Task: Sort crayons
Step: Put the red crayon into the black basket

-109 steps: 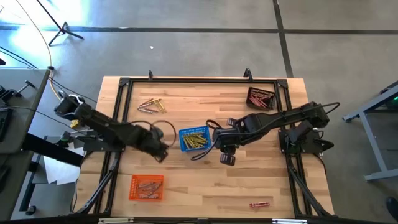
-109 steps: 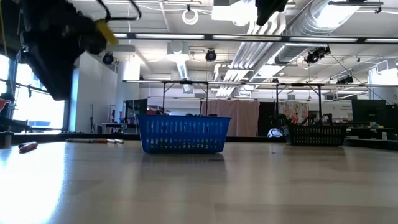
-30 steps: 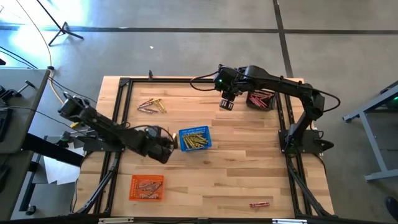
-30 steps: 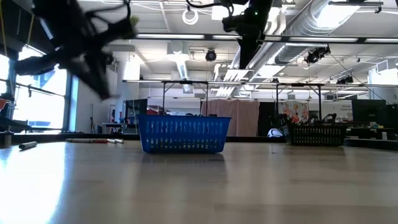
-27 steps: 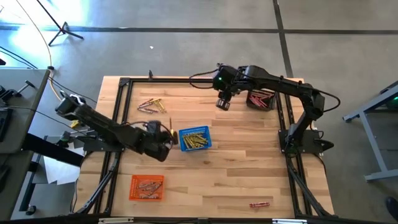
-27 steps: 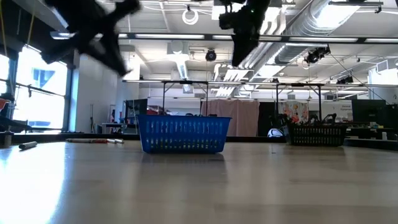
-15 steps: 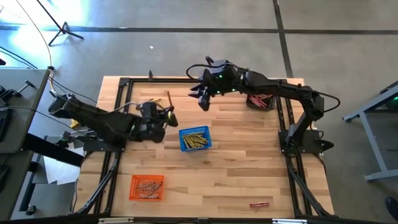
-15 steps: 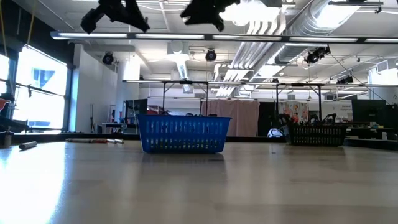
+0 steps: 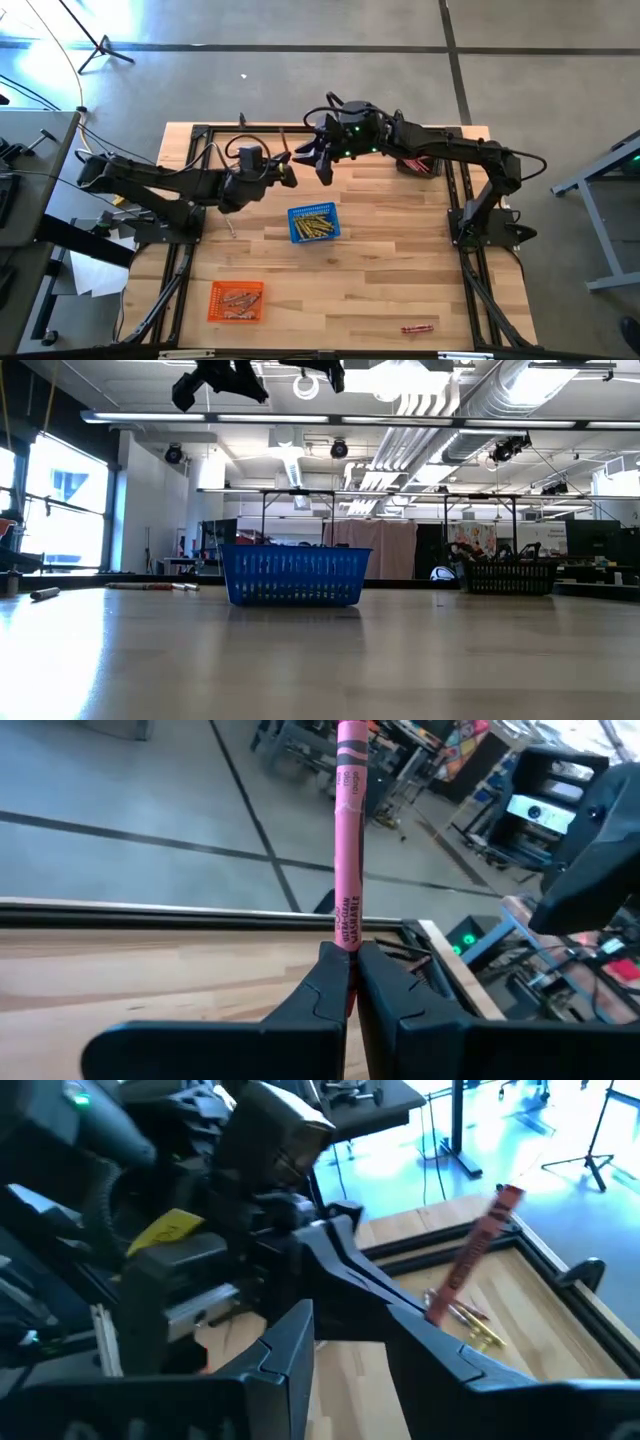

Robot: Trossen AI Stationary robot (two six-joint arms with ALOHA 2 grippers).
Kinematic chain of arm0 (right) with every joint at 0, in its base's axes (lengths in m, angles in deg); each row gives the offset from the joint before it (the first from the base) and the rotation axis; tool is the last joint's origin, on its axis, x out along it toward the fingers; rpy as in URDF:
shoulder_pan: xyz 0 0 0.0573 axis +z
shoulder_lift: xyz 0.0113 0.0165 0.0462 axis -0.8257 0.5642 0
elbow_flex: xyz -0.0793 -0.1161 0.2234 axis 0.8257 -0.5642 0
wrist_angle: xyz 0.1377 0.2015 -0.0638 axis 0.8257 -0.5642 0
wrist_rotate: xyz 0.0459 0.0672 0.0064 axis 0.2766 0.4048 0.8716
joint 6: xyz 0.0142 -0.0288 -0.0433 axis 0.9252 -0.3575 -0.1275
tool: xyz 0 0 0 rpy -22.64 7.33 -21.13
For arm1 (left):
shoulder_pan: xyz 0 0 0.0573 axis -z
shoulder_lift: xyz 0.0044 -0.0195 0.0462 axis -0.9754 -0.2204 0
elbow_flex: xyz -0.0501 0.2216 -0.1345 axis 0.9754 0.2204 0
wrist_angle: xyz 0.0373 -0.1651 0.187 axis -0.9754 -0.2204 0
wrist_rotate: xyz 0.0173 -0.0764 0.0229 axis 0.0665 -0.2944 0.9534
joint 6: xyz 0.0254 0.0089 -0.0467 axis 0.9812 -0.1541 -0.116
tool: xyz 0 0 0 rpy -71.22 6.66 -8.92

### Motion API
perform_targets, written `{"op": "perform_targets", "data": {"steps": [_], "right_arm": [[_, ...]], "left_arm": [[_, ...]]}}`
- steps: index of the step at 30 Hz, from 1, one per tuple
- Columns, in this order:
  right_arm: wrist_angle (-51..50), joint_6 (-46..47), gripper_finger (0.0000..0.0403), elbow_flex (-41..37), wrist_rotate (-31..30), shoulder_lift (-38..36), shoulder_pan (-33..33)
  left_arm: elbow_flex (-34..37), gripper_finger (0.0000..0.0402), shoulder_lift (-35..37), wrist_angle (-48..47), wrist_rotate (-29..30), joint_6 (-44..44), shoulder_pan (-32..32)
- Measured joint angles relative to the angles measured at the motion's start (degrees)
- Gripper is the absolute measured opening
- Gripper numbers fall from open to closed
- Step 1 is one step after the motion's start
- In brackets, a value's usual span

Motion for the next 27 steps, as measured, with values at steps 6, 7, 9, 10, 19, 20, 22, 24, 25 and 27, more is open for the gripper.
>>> {"op": "perform_targets", "data": {"steps": [6, 7, 9, 10, 19, 20, 22, 24, 25, 27], "right_arm": [[0.63, 0.07, 0.0110, 0.00, -3.06, 0.01, 0.00], [0.78, 0.07, 0.0110, 0.00, -3.22, 0.00, -0.01], [1.07, 0.07, 0.0110, 0.00, -3.39, 0.00, -0.04], [1.10, 0.00, 0.0110, 0.00, -3.41, 0.02, -0.04], [1.40, -0.35, 0.0110, 0.00, -3.43, 0.00, -0.04], [1.40, -0.37, 0.0110, 0.00, -3.43, 0.00, -0.04], [1.40, -0.37, 0.0110, -0.02, -4.10, 0.00, -0.21], [1.22, -0.37, 0.0110, -0.01, -5.55, 0.00, -0.47], [0.99, -0.34, 0.0110, -0.02, -6.20, 0.00, -0.69], [0.59, 0.37, 0.0110, -0.02, -7.18, 0.00, -1.13]], "left_arm": [[0.00, 0.0000, -0.58, 5.49, -3.11, 3.65, -0.34], [0.01, 0.0000, -0.66, 6.46, -3.62, 4.54, -0.28], [-0.02, 0.0000, -1.05, 9.21, -4.43, 5.96, -0.13], [-0.04, 0.0000, -1.20, 10.24, -4.97, 6.52, -0.13], [0.02, 0.0000, -1.93, 12.82, -5.97, 7.66, -0.11], [0.00, 0.0000, -2.06, 12.84, -5.97, 7.66, -0.11], [0.02, 0.0000, -2.23, 12.59, -6.00, 7.66, -0.11], [0.02, 0.0000, -2.17, 12.76, -5.96, 7.66, -0.11], [0.02, 0.0000, -2.16, 12.74, -5.92, 7.64, -0.11], [0.02, 0.0000, -2.19, 12.60, -5.78, 7.65, -0.13]]}}
